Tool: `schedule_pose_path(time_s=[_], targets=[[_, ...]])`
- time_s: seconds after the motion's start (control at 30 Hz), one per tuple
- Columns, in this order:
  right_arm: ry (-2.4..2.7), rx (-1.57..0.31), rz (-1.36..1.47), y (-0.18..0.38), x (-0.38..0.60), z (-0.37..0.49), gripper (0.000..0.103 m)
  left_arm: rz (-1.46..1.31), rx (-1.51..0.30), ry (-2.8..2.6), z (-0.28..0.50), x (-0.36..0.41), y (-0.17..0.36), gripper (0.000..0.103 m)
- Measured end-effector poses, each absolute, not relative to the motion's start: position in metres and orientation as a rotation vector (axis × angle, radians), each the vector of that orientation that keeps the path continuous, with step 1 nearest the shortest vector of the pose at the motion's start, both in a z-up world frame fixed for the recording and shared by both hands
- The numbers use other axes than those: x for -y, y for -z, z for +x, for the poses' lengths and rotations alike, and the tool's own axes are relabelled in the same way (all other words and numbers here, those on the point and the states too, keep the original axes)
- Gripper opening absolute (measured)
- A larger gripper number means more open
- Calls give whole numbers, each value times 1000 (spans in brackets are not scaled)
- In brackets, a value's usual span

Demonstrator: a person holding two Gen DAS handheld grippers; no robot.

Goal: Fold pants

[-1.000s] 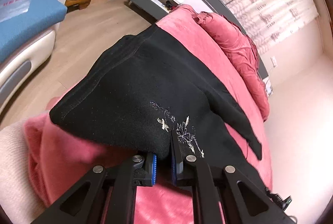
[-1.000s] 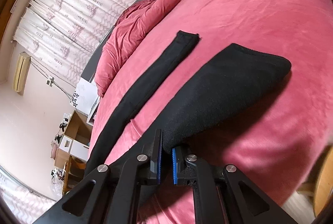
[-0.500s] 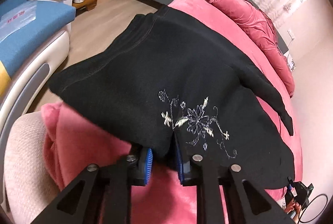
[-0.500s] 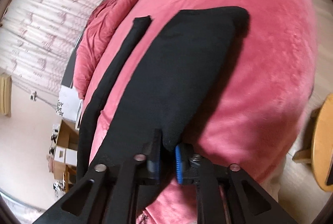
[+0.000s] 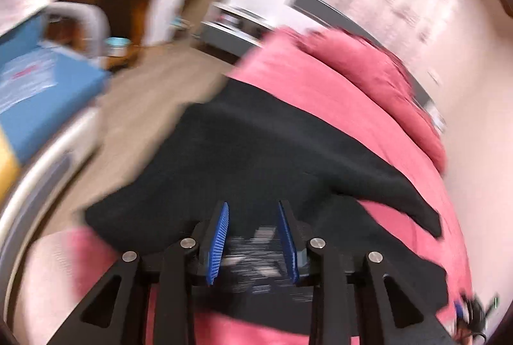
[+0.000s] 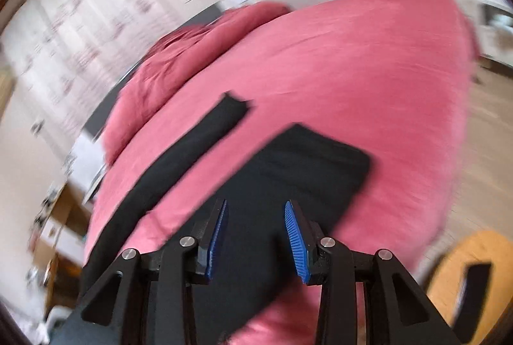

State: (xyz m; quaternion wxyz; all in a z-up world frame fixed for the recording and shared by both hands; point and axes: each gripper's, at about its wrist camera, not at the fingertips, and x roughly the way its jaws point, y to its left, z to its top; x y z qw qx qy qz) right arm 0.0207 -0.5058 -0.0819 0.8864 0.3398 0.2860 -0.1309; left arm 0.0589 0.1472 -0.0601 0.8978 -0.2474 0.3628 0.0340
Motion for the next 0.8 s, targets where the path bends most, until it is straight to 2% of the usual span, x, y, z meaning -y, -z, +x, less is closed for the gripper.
schedule_pose_path(time_s=[0.17,0.27,0.37,0.67,0.7,0.77,0.8], targets=[[131,-685,709,90,500,102,39,-428,-848,99,128,-96,76,33],[76,-722,814,106,509,148,40,-447,-905,139,161,-86,91,35],[96,-747,876,125,520,185,46,-435,-909,135,175,-82,102,44],[172,-724,946,144,546,282,45,-407,-889,189,188,-80,122,67],[187,-726,944,147,547,290,42,-397,-887,193,188,-78,123,69],[203,-732,930,146,547,297,17,-369,-887,196,186,-75,125,70],[202,-748,913,145,547,301,17,-360,-888,199,185,-74,125,70]])
